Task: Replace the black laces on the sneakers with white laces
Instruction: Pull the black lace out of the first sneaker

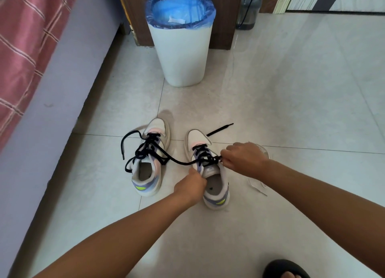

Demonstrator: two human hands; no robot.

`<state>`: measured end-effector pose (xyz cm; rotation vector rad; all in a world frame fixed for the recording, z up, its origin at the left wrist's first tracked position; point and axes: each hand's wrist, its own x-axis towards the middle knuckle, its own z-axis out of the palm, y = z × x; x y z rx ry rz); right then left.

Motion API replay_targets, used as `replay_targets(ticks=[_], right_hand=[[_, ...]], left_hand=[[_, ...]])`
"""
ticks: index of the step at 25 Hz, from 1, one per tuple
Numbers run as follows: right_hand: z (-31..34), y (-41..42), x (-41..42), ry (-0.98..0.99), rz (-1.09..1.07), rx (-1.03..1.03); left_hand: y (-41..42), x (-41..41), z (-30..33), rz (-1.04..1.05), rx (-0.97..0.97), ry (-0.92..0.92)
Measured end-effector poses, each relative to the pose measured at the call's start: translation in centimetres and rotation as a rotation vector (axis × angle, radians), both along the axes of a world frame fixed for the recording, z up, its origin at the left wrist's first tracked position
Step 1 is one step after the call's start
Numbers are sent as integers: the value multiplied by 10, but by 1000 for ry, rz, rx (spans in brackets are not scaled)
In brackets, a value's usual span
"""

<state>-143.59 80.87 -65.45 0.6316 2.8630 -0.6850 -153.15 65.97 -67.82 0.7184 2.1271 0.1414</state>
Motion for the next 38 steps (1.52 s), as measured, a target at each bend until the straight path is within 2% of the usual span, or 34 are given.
replay_targets(ticks=[1, 2, 5, 7, 8, 10, 13, 16, 18, 21, 23, 27, 29, 35, 38], right_hand=[[-8, -2, 2, -4, -25, 52], [-9, -7, 8, -132, -73, -61], [-22, -15, 22, -116, -422, -699], [-26, -18, 23, -65, -566, -843], [-26, -20, 21, -40, -569, -822], [-27, -23, 20, 27, -522, -623], [-30, -25, 23, 146, -425, -402], [-31, -25, 28, 165, -342, -309], [-32, -24, 31, 175, -328, -312], [-35, -22, 36, 206, -285, -294], [-36, -23, 40, 258, -203, -190], [-39, -24, 47, 339, 11, 104], [-41, -21, 46, 377, 102, 196], [-48, -17, 42, 501, 307, 367], [-46, -27, 49, 508, 280, 332]], left_hand=[[-4, 0, 0, -12, -16, -1], [-8, -1, 2, -56, -11, 24], [-13, -10, 8, -225, 210, 255], [-4, -18, 12, -249, 395, 300], [2, -21, 11, -256, 448, 274], [13, -21, 4, -302, 494, 237], [23, -16, -7, -401, 523, 333], [23, -16, -12, -423, 710, 435], [19, -18, -16, -412, 762, 446], [19, -19, -14, -369, 659, 382], [22, -19, -16, -355, 582, 341], [35, -15, -6, 27, 479, 29], [43, -16, 2, 92, 334, -6], [68, -12, 22, -274, 85, 195], [71, -9, 28, -417, 57, 249]])
